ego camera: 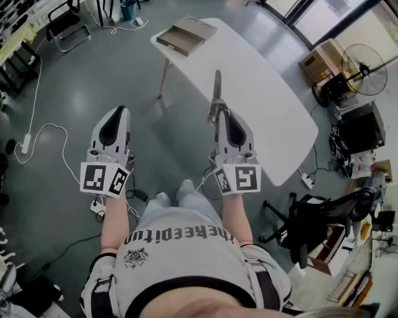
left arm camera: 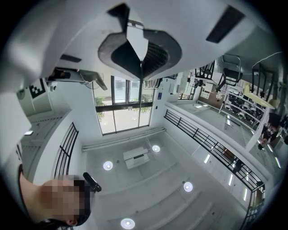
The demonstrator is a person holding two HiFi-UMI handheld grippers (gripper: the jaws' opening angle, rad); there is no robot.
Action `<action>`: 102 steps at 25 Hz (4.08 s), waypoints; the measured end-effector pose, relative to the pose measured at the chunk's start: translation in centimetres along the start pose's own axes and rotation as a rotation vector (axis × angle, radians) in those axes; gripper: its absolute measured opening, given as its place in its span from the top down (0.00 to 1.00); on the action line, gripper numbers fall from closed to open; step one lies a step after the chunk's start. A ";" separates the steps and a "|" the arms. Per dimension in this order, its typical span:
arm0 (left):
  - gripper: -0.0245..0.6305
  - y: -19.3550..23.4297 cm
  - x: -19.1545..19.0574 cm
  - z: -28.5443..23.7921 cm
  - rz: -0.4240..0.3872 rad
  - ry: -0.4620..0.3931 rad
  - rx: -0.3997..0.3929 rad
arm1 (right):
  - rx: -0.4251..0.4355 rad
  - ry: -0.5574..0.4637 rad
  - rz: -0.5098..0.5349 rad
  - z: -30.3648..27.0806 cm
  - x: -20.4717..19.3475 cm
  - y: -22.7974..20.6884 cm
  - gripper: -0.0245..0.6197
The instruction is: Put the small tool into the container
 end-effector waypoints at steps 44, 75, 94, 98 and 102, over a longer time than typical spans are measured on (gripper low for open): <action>0.94 9.9 -4.9 -15.9 -0.045 -0.059 0.029 | 0.050 -0.047 -0.059 -19.6 -8.7 -5.7 0.92; 0.94 19.5 -13.9 -36.1 -0.022 -0.045 -0.037 | -0.019 -0.028 -0.089 -37.9 -20.0 -14.1 0.92; 0.94 30.6 -18.4 -49.0 0.049 -0.020 -0.188 | -0.142 0.019 -0.028 -51.0 -26.9 -14.1 0.92; 0.94 32.3 -19.3 -50.6 0.065 -0.016 -0.211 | -0.158 0.054 -0.012 -52.6 -28.7 -13.9 0.92; 0.94 33.8 -20.4 -51.9 0.084 -0.009 -0.225 | -0.170 0.109 0.009 -53.6 -31.2 -13.8 0.92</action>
Point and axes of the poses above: the fingertips, and each gripper's own axes: z backward along the fingers, y to its left, x out of its top, the point moved 5 cm from there along z, backward along the fingers, and after that the axes turned 12 degrees about -y, right-handed, at the moved point
